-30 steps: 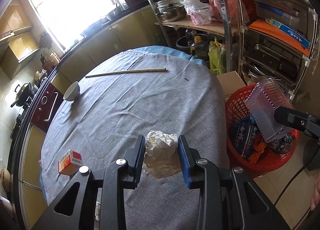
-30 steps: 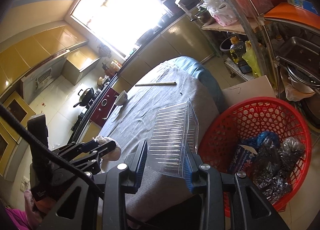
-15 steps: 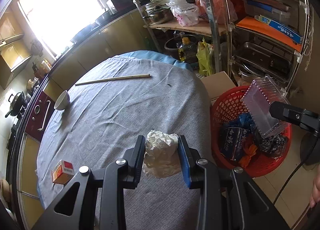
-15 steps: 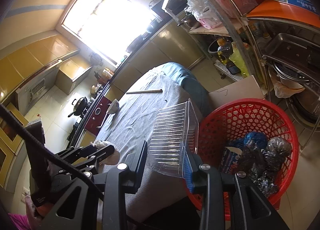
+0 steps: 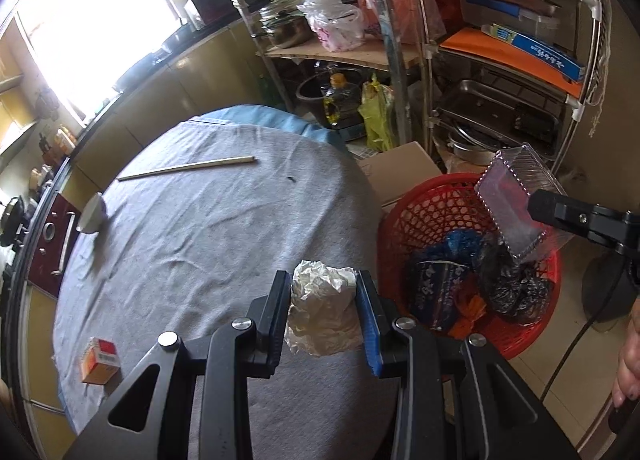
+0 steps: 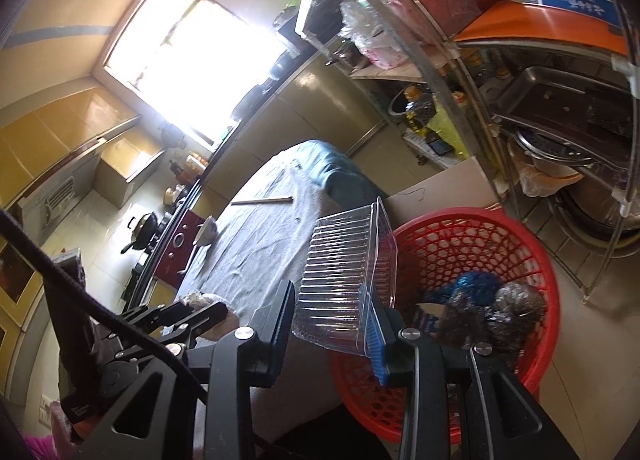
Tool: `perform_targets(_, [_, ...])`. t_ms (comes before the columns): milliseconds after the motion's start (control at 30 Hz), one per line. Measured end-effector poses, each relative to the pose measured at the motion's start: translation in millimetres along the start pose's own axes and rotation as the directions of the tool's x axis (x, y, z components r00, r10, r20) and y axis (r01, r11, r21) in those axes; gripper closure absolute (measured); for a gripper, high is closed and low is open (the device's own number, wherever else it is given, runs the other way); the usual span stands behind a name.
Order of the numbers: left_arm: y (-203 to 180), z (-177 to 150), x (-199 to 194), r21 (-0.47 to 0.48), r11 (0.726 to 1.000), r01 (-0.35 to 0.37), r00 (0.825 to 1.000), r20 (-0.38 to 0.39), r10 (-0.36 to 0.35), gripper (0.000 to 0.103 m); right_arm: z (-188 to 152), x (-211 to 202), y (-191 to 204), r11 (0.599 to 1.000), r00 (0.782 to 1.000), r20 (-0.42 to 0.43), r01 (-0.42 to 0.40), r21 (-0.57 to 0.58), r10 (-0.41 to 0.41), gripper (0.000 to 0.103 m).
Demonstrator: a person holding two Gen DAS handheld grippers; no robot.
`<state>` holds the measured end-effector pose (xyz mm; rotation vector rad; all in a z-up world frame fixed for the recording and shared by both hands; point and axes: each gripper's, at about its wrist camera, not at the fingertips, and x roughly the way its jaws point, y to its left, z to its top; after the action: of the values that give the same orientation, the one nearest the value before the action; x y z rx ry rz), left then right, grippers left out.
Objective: Collect trash
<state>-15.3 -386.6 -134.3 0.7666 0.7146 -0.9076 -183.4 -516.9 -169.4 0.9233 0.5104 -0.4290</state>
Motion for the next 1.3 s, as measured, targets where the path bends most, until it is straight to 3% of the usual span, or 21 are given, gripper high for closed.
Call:
perform_targets(200, [-7,8,12,-0.047,0.989,0.137,0.99,-0.023,-0.138,0.069,7,-9,-27,0.997,0.998,0.025,0.059,0.052,-0.06,0.067])
perform_targets(400, [-26,17,22,-0.056,0.965,0.256,0.966,-0.019,-0.257,0.067,7,-11,-45,0.99,0.995,0.019,0.099,0.099,-0.101,0.067])
perform_targets(500, [-38,18,26,-0.049,0.948,0.313,0.949,-0.025,-0.315,0.059,5,-6,-53,0.986,0.994,-0.008,0.111,0.124,-0.111,0.067])
perform_targets(567, [-43,17,27,-0.038,0.941,0.336,0.941,-0.033,-0.337,0.045,4,-2,-59,0.981,0.993,-0.033,0.116,0.158,-0.112,0.066])
perform_targets(633, [-45,14,26,-0.028,0.937,0.349,0.937,-0.026,-0.35,0.044,3,0,-64,0.974,0.994,-0.044,0.109,0.197,-0.102,0.055])
perform_targets(667, [-45,13,26,-0.025,0.937,0.35,0.936,-0.028,-0.35,0.044,1,0,-64,0.974,0.996,-0.038,0.092,0.207,-0.086,0.042])
perform_targets(700, [-43,12,27,-0.024,0.937,0.347,0.937,-0.031,-0.348,0.044,1,-1,-62,0.976,0.998,-0.026,0.07,0.208,-0.066,0.039])
perform_targets(1033, [15,-33,8,-0.059,0.97,0.237,0.971,-0.009,-0.238,0.043,7,-7,-33,0.991,0.999,0.037,0.027,0.129,-0.032,0.039])
perform_targets(1300, [80,-87,-26,-0.184,0.978,0.099,0.995,0.007,-0.099,0.038,3,6,10,0.999,1.0,-0.007,0.015,0.034,-0.014,0.039])
